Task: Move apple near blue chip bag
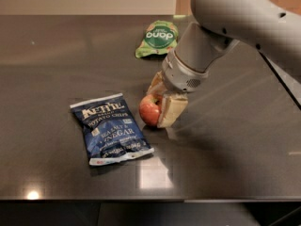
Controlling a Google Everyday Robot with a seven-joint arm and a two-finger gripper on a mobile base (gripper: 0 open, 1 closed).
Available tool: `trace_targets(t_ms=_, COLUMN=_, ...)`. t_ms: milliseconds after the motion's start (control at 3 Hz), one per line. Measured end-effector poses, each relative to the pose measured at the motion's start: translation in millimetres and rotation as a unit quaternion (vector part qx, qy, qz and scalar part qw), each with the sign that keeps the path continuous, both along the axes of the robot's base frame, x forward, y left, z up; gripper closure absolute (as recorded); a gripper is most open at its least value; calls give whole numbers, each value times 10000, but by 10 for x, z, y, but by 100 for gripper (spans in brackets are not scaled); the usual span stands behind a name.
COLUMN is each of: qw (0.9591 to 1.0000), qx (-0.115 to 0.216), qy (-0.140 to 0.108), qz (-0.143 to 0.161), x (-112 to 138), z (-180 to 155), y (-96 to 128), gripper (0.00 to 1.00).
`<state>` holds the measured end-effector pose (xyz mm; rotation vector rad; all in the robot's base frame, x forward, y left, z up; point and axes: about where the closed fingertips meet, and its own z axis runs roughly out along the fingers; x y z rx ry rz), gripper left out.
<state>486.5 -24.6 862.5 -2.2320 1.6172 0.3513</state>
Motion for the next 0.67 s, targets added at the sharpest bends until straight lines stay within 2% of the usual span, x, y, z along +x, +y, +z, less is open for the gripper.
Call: trace_targets(t_ms=667, qw=10000, qx=-19, qy=-85, qz=-30, x=127, z=-177, y=20, gripper=61)
